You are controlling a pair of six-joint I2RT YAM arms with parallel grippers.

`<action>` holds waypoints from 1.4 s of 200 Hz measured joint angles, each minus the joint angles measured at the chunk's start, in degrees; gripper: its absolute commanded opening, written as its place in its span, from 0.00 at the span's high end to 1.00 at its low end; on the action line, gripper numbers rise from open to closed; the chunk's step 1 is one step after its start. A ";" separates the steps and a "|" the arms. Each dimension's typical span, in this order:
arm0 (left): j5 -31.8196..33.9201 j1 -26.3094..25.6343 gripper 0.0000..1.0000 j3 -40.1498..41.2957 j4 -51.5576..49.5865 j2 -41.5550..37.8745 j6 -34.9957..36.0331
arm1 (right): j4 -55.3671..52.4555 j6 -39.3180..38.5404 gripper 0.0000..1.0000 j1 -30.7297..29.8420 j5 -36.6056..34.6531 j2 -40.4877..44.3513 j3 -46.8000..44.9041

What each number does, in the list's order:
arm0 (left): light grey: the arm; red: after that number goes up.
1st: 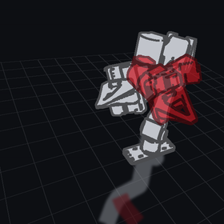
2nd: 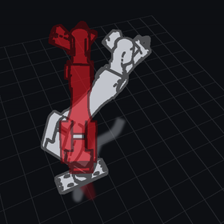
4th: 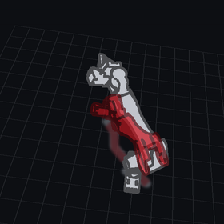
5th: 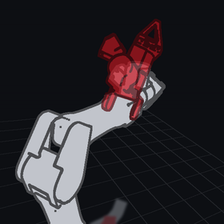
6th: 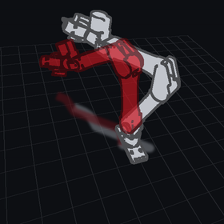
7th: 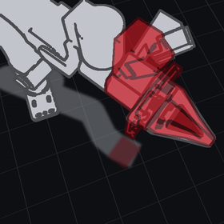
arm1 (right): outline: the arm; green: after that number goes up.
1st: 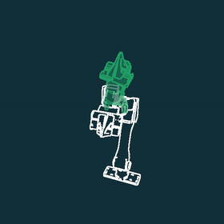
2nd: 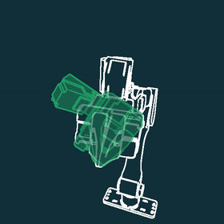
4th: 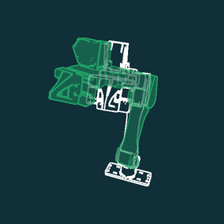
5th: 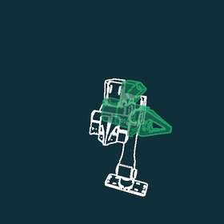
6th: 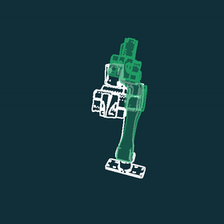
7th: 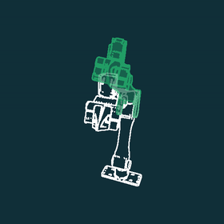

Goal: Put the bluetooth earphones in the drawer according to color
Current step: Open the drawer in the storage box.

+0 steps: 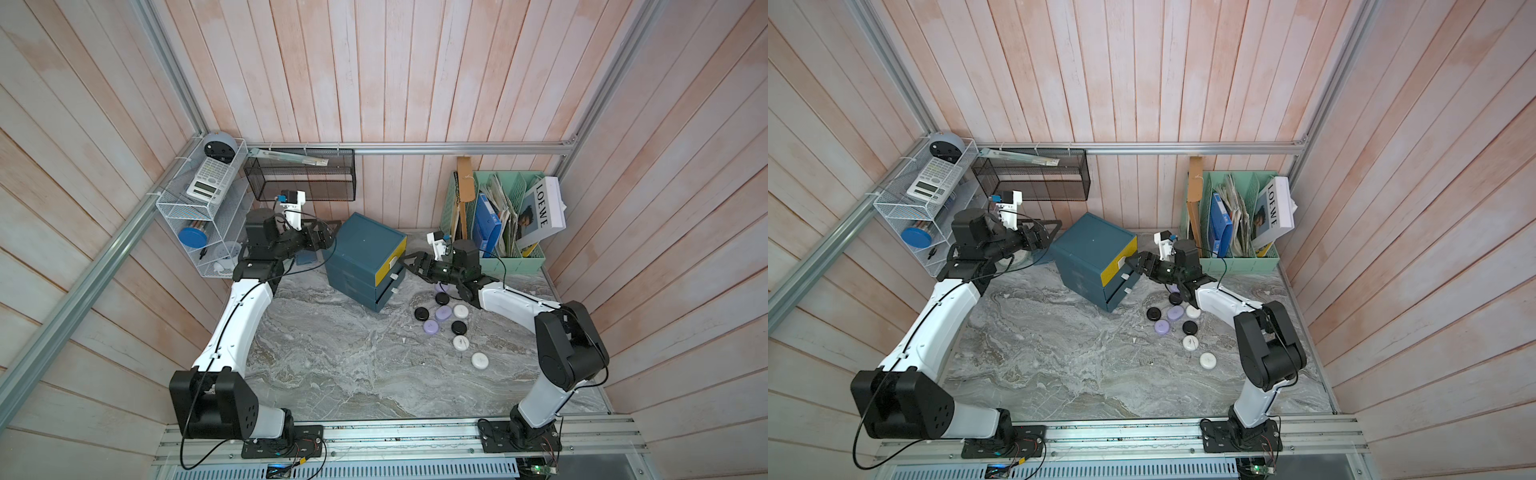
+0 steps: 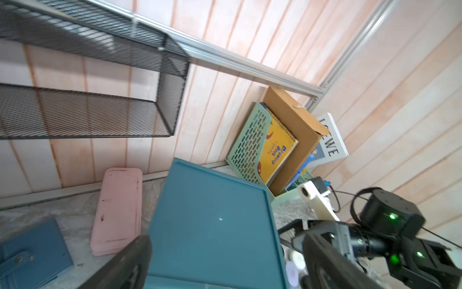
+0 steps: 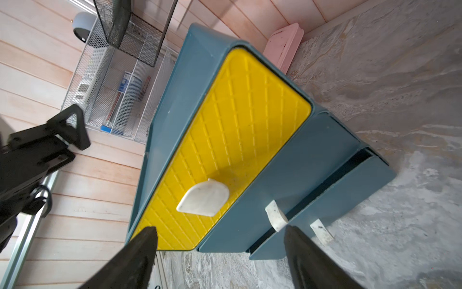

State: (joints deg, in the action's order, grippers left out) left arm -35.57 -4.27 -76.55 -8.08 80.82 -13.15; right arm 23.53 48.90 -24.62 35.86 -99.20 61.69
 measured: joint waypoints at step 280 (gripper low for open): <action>12.98 -13.44 0.79 0.46 -12.04 8.83 10.78 | 16.00 16.09 0.34 -4.07 -5.62 -5.79 -1.88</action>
State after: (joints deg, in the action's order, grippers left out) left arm -22.59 -17.72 -76.09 -20.12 89.65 -2.37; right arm 39.53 64.99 -28.69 30.24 -104.99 59.81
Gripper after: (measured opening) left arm 0.214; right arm 0.668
